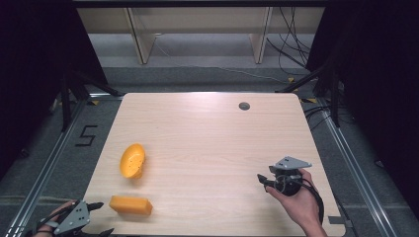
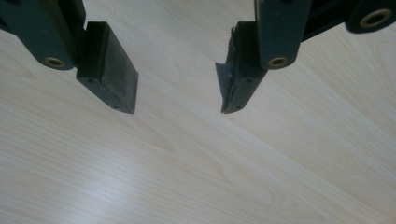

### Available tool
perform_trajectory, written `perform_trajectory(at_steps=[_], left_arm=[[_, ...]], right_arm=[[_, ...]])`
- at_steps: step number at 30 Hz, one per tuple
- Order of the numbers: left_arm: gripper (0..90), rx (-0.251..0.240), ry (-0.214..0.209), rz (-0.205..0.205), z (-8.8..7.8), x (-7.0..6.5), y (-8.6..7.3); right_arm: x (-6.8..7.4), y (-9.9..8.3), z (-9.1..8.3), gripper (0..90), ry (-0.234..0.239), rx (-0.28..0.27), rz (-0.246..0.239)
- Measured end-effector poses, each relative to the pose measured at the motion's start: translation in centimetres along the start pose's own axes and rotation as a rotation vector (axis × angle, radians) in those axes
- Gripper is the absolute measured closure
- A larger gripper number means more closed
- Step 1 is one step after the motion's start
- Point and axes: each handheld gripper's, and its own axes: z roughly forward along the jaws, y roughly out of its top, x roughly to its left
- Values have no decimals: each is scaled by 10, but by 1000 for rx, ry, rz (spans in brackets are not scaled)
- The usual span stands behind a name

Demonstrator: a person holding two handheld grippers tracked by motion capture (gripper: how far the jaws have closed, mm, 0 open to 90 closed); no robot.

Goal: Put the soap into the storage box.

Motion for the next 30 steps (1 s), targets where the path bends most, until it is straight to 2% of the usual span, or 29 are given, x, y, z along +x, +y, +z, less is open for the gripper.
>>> perform_trajectory(at_steps=[2, 3, 4, 5, 9, 12, 13, 15, 16, 18, 19, 20, 21, 22, 23, 24, 25, 26, 27, 29, 30], left_arm=[[150, 11, 4, 4, -1, 1, 1], [152, 9, 3, 6, -1, 1, 1], [152, 12, 2, 5, -2, 1, 1], [152, 21, -5, 1, -2, 2, 2], [165, 28, 6, 20, -3, 5, 5], [183, 43, -15, 33, -4, 7, 12], [193, 58, -24, 50, -5, 8, 16], [211, 82, -38, 64, -5, 10, 25], [216, 102, -53, 83, -5, 12, 29], [235, 158, -98, 146, -4, 16, 42], [244, 158, -98, 146, -4, 16, 42], [249, 211, -124, 201, -2, 19, 53], [252, 218, -142, 203, 1, 19, 59], [253, 242, -167, 223, 3, 20, 64], [253, 243, -180, 228, 7, 20, 69], [254, 310, -192, 299, 8, 23, 76], [243, 319, -189, 290, 10, 22, 79], [249, 355, -202, 322, 11, 23, 84], [252, 355, -202, 322, 11, 23, 84], [253, 356, -194, 319, 11, 26, 93], [253, 373, -195, 337, 11, 29, 96]], right_arm=[[0, 0, 0, 462, 3, 1, -7], [-2, -1, 1, 460, -13, -8, -40], [-1, -1, 2, 460, 9, -3, -29], [0, -2, 2, 460, 5, -7, -10], [-1, -2, 1, 459, 5, -1, -29], [-2, -2, 0, 459, 3, -3, -38], [-1, -2, 0, 459, -1, 1, -13], [-2, -2, 0, 459, 0, 1, -19], [-1, -1, 0, 459, 6, 9, -18], [-1, -1, 0, 459, 7, 10, -20], [0, -1, 0, 459, 7, 13, -15], [-2, -1, 1, 459, 3, 4, -39], [-1, -1, 0, 459, 0, 6, -26], [0, -2, 1, 459, 2, 6, -10], [0, -2, 1, 459, 2, 1, -15], [1, -1, 0, 459, 4, 10, 0], [0, -1, 1, 459, 10, 8, -8], [0, -1, 1, 459, 14, 8, -14], [1, -1, 0, 459, 4, 13, 2], [1, -2, 0, 459, 5, 15, 4], [1, -2, 1, 459, 5, 12, -1]])
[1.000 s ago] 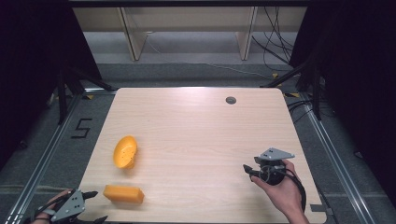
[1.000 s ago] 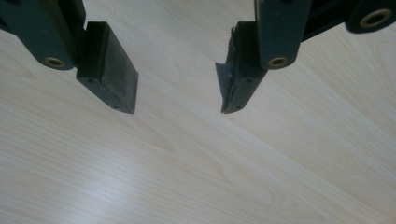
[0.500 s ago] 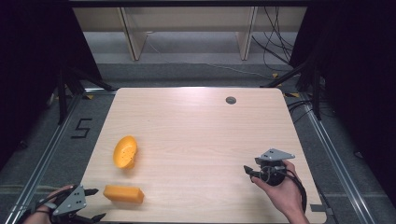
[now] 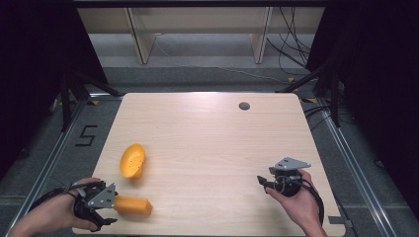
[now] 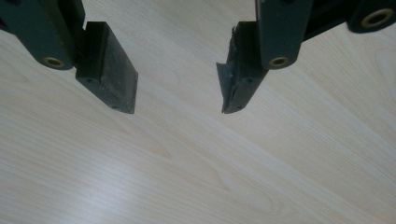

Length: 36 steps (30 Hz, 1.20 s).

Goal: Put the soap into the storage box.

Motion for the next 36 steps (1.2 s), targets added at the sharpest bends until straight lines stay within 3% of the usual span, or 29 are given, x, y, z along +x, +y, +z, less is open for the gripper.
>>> perform_trajectory(at_steps=[2, 3, 4, 6, 9, 11, 14, 15, 17, 19, 22, 25, 26, 28, 32, 36], left_arm=[[249, 11, 1, 11, 1, 4, 3], [247, 26, -10, 27, 3, 6, 6], [244, 41, -20, 40, 5, 7, 8], [240, 50, -29, 57, 8, 8, 11], [237, 60, -57, 81, 15, 10, 18], [237, 79, -92, 106, 22, 10, 26], [245, 100, -116, 126, 29, 11, 32], [254, 116, -123, 138, 32, 11, 34], [267, 129, -135, 142, 37, 11, 37], [284, 145, -153, 151, 41, 11, 40], [292, 150, -164, 144, 48, 12, 41], [326, 184, -172, 153, 54, 15, 42], [352, 188, -177, 152, 55, 16, 42], [388, 188, -184, 139, 56, 16, 43], [481, 214, -188, 135, 59, 18, 42], [561, 207, -171, 133, 60, 19, 40]], right_arm=[[-2, 0, 1, 459, -3, 1, -27], [0, 0, 0, 459, -10, 14, -4], [-1, 0, 1, 459, -10, 10, -22], [1, 0, 1, 459, -9, 12, -7], [-1, 0, 1, 458, -11, 9, -23], [-1, 0, 1, 458, -10, 9, -25], [1, 0, 1, 458, -4, 21, -5], [0, -1, 3, 457, -7, 12, -27], [3, 0, 2, 457, 5, 34, 12], [2, -1, 3, 457, 1, 33, -8], [4, -1, 2, 457, 5, 43, 10], [4, -1, 3, 457, 6, 45, 9], [2, -1, 4, 456, 4, 37, -13], [5, -2, 4, 457, 6, 43, 12], [3, -1, 3, 456, 5, 43, -6], [3, -1, 3, 457, 6, 35, -6]])
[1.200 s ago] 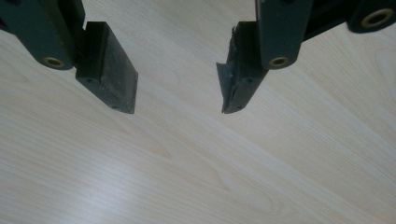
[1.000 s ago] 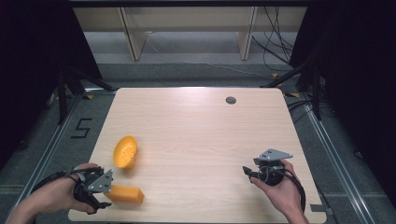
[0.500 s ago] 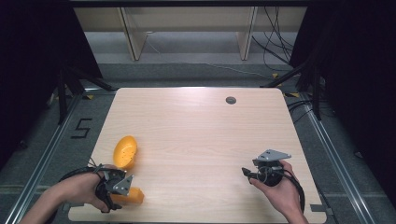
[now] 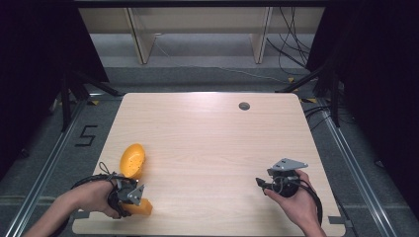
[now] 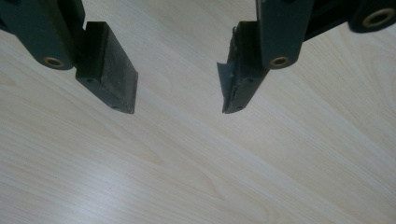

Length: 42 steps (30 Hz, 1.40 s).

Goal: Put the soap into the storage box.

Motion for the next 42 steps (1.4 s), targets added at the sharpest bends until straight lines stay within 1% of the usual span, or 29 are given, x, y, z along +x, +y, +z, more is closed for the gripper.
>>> perform_trajectory(at_steps=[4, 6, 8, 9, 10, 11, 13, 15, 16, 17, 18, 19, 20, 21, 22, 23, 24, 25, 27, 28, 31, 32, 36, 37, 38, 39, 40, 41, 42], left_arm=[[597, -3, -6, -35, -1, 0, -1], [600, 1, -10, -68, -1, -1, -1], [601, 5, -14, -110, -2, -1, -1], [602, 5, -24, -155, -2, -3, -2], [603, 8, -9, -166, -4, -2, -2], [603, 9, -11, -203, -5, -3, -2], [603, -11, -14, -295, -8, -3, -3], [603, -69, -12, -418, -13, -3, -5], [603, -103, -9, -499, -15, -4, -5], [603, -112, -2, -572, -18, -5, -5], [603, -108, 5, -618, -19, -5, -5], [603, -103, 15, -687, -21, -6, -4], [603, -98, 29, -780, -23, -8, -2], [603, -111, 17, -873, -24, -9, -1], [604, -175, -15, -1036, -25, -8, -4], [604, -203, -66, -1153, -26, -6, -4], [604, -190, -85, -1172, -27, -4, -4], [605, -166, -69, -1193, -27, -4, -4], [604, -117, 1, -1195, -27, -2, -2], [604, -113, 17, -1215, -27, -1, -2], [604, -94, 6, -1248, -29, 2, -2], [604, -102, 11, -1283, -30, 3, -1], [604, -103, 26, -1351, -34, 5, 0], [605, -99, 27, -1346, -35, 6, -1], [605, -99, 25, -1364, -35, 7, 0], [605, -99, 25, -1364, -35, 7, 0], [604, -101, 21, -1396, -37, 9, -1], [604, -110, 33, -1344, -38, 11, -5], [605, -110, 33, -1344, -38, 11, -5]], right_arm=[[2, -1, 1, 456, 2, 7, 16], [1, 0, 1, 457, -1, 9, 0], [2, 0, 0, 456, 1, 10, 12], [1, 0, 1, 456, -2, 8, -2], [0, 0, 1, 457, -2, 6, -6], [1, 0, 0, 457, -2, 10, -1], [-1, 0, 1, 457, 0, -1, -10], [-2, -1, 1, 456, -2, 1, -18], [0, -1, 1, 457, 0, 11, -4], [0, -1, 1, 457, 1, 11, -1], [1, 0, 0, 456, 3, 17, 8], [1, 0, 0, 456, 3, 18, 10], [1, 0, 0, 456, 2, 17, 10], [1, 0, 0, 456, 2, 16, 6], [1, 0, 1, 456, 3, 15, 5], [1, 0, 1, 456, 2, 13, 5], [1, 0, 1, 456, 3, 16, 7], [1, 0, 2, 456, 1, 10, -6], [1, 0, 2, 456, 2, 8, -3], [1, 0, 2, 456, 2, 8, -5], [1, 0, 1, 456, 2, 14, 12], [1, 0, 1, 456, 3, 20, 10], [0, 0, 1, 456, 2, 19, 10], [1, 0, 1, 456, 1, 18, 14], [1, 0, 0, 456, 1, 17, 14], [1, 0, 0, 455, 2, 18, 13], [1, 0, 0, 455, 0, 17, 15], [0, 0, 1, 456, -4, 13, 1], [0, 0, 1, 456, -3, 13, 3]])
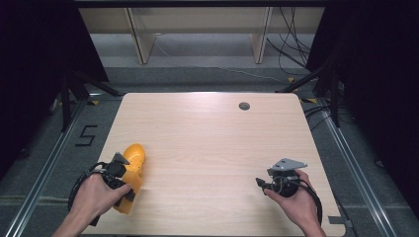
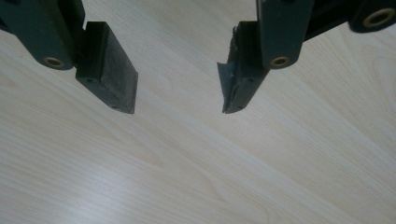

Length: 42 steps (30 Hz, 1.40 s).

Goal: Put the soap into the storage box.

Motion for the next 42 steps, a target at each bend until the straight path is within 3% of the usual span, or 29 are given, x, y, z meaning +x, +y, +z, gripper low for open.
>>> perform_trajectory(at_steps=[1, 2, 5, 6, 7, 9, 11, 16, 18, 23, 33, 42], left_arm=[[605, -8, 0, -57, -3, -2, 1], [605, -13, -5, -26, -4, 1, 2], [605, -16, -11, -59, -9, 3, 5], [604, -40, -12, -81, -10, 2, 5], [605, -51, -12, -90, -11, 2, 6], [605, -28, -12, -85, -14, 4, 9], [605, -49, -9, -113, -14, 1, 10], [605, 0, -17, -87, -16, -1, 10], [605, -11, -13, -87, -16, -2, 9], [605, -46, -19, -115, -21, -4, 8], [605, -82, -10, -117, -41, -1, 8], [605, -109, 6, -135, -51, 8, 19]], right_arm=[[0, 0, 0, 455, 0, 2, 4], [1, 0, 0, 456, 6, 6, 13], [1, 0, 0, 455, 6, 8, 14], [1, 0, 0, 456, 7, 5, 11], [1, 1, 0, 456, 5, 7, 9], [1, 0, 0, 456, 4, 6, 11], [1, 0, 0, 456, 5, 6, 12], [-2, 0, 1, 456, 2, 3, -10], [0, 0, 0, 456, 6, 8, 13], [-1, 0, 1, 456, 3, 0, -2], [0, 0, 0, 456, -2, -1, -1], [-1, 0, 0, 456, -3, -2, -8]])
